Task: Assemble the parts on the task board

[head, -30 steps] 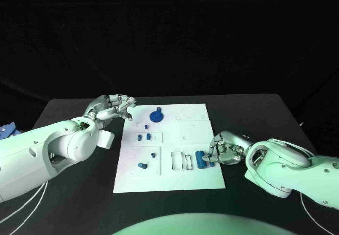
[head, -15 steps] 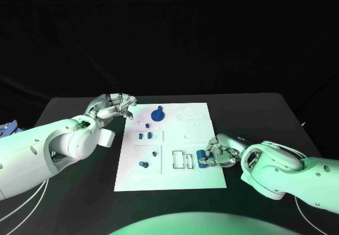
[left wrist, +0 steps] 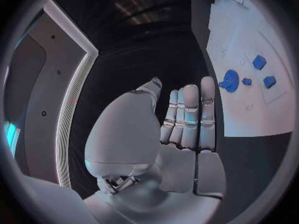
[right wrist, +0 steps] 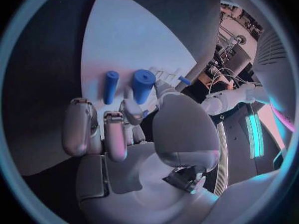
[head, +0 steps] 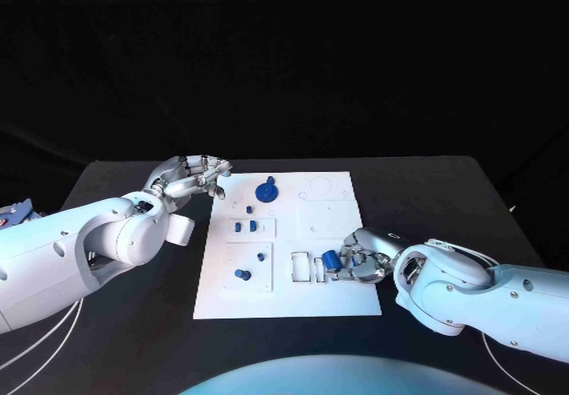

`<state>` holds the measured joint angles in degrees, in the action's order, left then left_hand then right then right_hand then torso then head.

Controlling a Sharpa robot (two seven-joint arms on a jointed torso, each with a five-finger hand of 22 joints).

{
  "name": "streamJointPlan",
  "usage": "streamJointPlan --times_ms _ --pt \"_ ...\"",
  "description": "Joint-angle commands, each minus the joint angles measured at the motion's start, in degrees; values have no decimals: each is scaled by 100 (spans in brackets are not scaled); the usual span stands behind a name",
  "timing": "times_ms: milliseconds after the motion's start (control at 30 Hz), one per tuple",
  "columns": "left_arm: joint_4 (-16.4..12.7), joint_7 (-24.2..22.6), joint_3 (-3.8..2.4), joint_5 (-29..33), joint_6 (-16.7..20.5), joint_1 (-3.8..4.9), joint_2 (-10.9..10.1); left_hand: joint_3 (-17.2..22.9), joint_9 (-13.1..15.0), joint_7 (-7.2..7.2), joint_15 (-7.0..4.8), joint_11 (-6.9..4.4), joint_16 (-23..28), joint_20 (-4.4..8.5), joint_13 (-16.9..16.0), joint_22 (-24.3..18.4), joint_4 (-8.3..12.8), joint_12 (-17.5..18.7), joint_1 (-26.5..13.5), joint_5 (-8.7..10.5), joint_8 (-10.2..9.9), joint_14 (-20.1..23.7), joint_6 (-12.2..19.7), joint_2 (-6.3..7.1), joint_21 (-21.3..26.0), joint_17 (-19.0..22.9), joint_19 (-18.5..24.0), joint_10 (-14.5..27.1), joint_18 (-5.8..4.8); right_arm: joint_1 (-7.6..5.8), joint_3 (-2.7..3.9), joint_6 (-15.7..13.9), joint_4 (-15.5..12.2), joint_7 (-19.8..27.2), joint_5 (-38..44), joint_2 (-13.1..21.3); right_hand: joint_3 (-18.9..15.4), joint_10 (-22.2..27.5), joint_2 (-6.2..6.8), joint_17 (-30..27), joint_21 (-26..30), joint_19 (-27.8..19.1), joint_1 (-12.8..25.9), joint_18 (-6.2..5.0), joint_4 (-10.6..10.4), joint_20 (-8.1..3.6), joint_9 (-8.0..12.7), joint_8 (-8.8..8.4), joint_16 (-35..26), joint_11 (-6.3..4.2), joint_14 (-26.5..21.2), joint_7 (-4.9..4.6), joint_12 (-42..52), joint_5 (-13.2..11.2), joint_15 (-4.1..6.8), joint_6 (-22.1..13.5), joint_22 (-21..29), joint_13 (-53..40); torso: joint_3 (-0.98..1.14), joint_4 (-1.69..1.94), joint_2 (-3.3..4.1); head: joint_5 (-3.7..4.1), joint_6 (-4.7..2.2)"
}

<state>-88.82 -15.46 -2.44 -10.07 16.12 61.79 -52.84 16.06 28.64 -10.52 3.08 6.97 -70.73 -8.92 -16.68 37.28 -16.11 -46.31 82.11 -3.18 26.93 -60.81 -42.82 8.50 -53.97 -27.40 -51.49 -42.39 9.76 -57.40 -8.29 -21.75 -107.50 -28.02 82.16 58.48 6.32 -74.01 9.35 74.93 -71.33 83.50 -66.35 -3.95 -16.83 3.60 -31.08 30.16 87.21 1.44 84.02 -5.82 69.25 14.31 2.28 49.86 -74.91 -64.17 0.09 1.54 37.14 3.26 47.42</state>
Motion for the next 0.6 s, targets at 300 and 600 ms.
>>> streamJointPlan --times_ms 300,600 --pt "-26 -13 -3 20 -93 4 -2 7 -7 -5 17 13 13 -7 9 -9 -25 -33 -26 7 -33 11 35 -10 23 8 -23 9 77 80 -7 148 81 -270 256 -147 -52 -62 -221 714 20 39 -205 31 19 -18 -80 98 39 -39 447 44 98 329 47 7 -877 -163 1 -6 -8 -7 6" --pt "-21 -8 -3 20 -88 4 -3 7 -7 -5 17 13 13 -7 9 -9 -25 -33 -26 7 -33 11 35 -10 23 8 -23 9 77 79 -1 -341 -44 -291 29 -53 155 -178 -394 780 -48 72 -567 44 37 -53 -137 147 62 -93 460 104 226 647 91 79 -920 -378 7 -20 -9 -20 -12"
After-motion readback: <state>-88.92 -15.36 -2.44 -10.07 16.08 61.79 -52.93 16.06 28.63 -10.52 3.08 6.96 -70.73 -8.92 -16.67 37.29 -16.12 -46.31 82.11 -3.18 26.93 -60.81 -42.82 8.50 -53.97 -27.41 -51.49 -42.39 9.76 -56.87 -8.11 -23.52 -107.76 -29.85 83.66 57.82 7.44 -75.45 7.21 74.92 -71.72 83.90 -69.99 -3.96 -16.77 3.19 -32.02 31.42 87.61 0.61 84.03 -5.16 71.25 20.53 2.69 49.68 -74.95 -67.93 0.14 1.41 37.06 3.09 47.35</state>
